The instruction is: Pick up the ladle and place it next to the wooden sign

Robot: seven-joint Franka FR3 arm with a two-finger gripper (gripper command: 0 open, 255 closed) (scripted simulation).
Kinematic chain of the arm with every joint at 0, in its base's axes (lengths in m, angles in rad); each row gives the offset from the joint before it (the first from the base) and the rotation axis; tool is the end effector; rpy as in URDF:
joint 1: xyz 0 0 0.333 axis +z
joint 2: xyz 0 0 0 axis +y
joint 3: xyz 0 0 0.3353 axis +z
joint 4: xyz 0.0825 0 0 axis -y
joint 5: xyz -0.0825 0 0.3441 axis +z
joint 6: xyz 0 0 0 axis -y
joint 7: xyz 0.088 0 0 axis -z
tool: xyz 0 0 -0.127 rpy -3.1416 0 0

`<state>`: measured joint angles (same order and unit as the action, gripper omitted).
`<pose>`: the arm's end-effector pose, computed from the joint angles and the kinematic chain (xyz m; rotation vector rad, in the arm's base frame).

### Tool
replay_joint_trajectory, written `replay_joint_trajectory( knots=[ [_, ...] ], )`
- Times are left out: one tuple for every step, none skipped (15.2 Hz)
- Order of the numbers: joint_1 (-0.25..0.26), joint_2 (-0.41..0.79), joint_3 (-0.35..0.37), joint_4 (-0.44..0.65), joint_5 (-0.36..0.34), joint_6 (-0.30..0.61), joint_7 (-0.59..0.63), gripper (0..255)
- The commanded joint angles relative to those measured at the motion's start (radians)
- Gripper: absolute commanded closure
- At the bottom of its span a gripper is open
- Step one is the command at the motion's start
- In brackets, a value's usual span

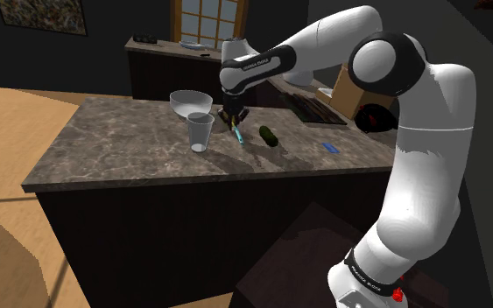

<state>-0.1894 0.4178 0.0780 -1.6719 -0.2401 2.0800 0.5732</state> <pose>0.6323 -0.0928 0.3810 2.8459 -0.8384 0.0499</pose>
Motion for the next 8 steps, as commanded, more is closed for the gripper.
replay_joint_trajectory(
  knots=[
    [0.000, -0.013, 0.001, 0.008, 0.003, -0.021, -0.005, 255],
    [0.000, -0.018, 0.002, 0.015, 0.005, -0.032, -0.007, 255],
    [0.000, -0.022, 0.003, 0.022, 0.006, -0.044, -0.009, 255],
    [0.000, -0.027, 0.003, 0.029, 0.008, -0.055, -0.012, 255],
    [0.000, -0.031, 0.004, 0.036, 0.009, -0.066, -0.014, 255],
    [0.000, -0.035, 0.004, 0.043, 0.011, -0.078, -0.017, 255],
    [0.000, -0.039, 0.004, 0.051, 0.012, -0.089, -0.019, 255],
    [0.000, -0.043, 0.005, 0.059, 0.013, -0.101, -0.021, 255]
  ],
)
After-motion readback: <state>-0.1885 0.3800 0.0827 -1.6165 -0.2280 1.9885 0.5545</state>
